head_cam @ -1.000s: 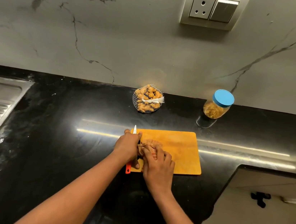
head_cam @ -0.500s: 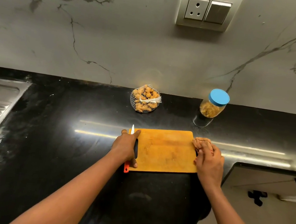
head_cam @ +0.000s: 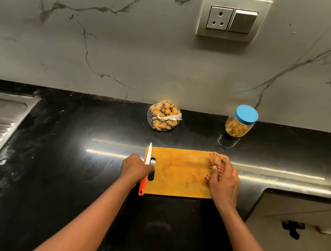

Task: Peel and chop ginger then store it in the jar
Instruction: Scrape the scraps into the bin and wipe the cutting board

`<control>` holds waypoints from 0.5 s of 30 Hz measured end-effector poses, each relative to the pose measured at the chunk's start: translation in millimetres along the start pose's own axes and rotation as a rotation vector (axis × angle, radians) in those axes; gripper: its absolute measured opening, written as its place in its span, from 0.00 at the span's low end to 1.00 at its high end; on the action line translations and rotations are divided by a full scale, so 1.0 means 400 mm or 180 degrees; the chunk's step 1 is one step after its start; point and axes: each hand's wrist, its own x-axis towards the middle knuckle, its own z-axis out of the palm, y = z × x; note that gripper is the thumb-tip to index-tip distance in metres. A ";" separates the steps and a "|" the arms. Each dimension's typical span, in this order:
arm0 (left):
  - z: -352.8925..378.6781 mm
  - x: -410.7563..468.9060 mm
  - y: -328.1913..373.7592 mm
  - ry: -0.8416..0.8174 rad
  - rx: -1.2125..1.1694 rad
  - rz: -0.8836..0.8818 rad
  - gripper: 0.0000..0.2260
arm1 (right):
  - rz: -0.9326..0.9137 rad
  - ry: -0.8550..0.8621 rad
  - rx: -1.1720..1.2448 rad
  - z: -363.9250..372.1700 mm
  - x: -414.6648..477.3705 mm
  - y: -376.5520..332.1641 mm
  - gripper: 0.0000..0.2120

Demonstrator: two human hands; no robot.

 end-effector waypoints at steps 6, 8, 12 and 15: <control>-0.009 0.033 0.024 -0.0293 -0.0722 -0.0014 0.13 | 0.0021 0.0006 0.0162 0.000 0.030 -0.012 0.22; -0.016 0.047 0.045 -0.0576 -0.1077 0.0008 0.11 | 0.0065 0.0004 0.0156 0.000 0.053 -0.018 0.22; -0.024 0.074 0.094 -0.1144 -0.1874 -0.0080 0.11 | 0.0081 -0.0054 0.0123 0.001 0.113 -0.021 0.22; -0.023 0.077 0.135 -0.1268 -0.2411 -0.0049 0.09 | 0.0052 -0.0047 0.0213 -0.004 0.144 -0.022 0.21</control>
